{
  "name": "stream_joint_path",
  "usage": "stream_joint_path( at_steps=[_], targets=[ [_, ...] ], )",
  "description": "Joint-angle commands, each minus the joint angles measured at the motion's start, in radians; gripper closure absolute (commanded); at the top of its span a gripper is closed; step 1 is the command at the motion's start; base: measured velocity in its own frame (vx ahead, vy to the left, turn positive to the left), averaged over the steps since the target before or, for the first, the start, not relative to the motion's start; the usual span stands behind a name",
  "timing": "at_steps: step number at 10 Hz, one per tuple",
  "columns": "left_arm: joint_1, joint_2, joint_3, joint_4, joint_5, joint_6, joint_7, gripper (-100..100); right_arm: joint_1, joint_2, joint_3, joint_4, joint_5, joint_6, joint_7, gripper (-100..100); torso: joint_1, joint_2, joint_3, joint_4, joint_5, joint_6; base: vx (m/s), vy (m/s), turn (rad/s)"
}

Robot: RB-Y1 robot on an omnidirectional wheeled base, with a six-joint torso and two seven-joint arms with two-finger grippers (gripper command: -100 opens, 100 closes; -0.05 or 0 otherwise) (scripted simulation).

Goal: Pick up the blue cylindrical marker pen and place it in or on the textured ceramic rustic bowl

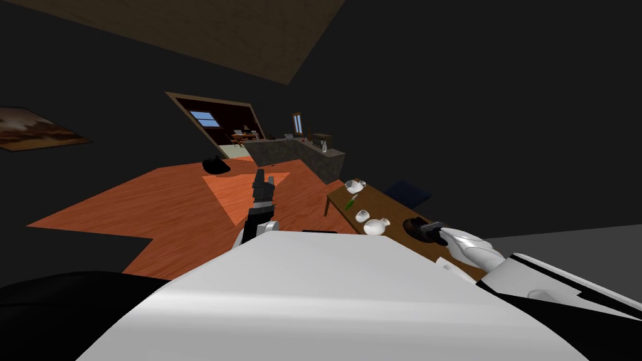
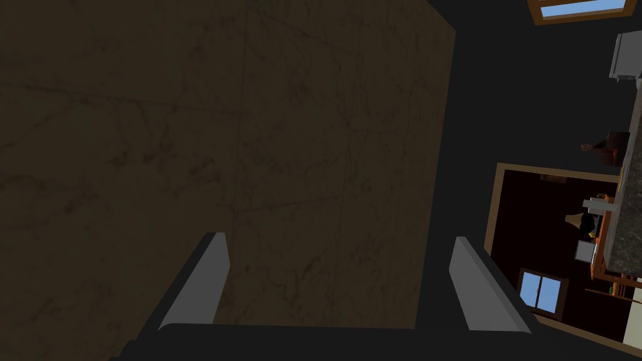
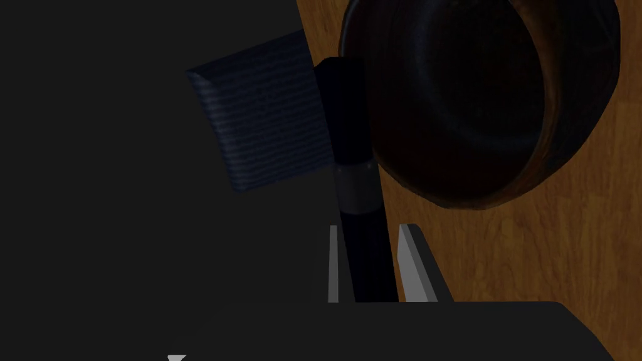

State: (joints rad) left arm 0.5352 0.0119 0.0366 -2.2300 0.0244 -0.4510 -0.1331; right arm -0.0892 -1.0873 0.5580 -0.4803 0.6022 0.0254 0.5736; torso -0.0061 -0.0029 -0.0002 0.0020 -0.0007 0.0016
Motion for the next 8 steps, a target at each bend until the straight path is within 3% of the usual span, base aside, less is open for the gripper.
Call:
stream_joint_path(
  at_steps=[1, 2, 6, 7, 8],
  targets=[
    [0.000, 0.000, 0.000, 0.000, 0.000, 0.000, 0.000, 0, 0.000, 0.000, 0.000, 0.000, 0.000, 0.000, 0.000, 100, 0.000, 0.000, 0.000, 0.000, 0.000, 0.000, 0.033, -0.057, 0.008],
    [0.000, 0.000, 0.000, 0.000, 0.000, 0.000, 0.000, 0, -0.001, -0.004, 0.002, -0.001, -0.003, 0.009, -0.004, -100, 0.001, 0.001, 0.000, 0.000, -0.002, 0.000, 0.005, -0.010, 0.002],
    [0.000, 0.000, 0.000, 0.000, 0.000, 0.000, 0.000, 0, -0.001, -0.004, 0.001, -0.001, -0.003, 0.008, -0.004, -100, 0.005, 0.003, 0.001, 0.000, -0.001, 0.000, 0.000, 0.000, 0.000],
    [0.000, 0.000, 0.000, 0.000, 0.000, 0.000, 0.000, 0, -0.001, -0.004, 0.001, -0.001, -0.003, 0.008, -0.004, 0, 0.005, 0.003, 0.001, 0.000, -0.001, 0.000, 0.000, 0.000, 0.000],
    [0.000, 0.000, 0.000, 0.000, 0.000, 0.000, 0.000, 0, 0.004, -0.045, 0.007, 0.000, -0.011, -0.032, -0.012, -100, 0.005, 0.003, 0.001, 0.000, -0.001, 0.000, 0.037, 0.043, -0.073]
  ],
)
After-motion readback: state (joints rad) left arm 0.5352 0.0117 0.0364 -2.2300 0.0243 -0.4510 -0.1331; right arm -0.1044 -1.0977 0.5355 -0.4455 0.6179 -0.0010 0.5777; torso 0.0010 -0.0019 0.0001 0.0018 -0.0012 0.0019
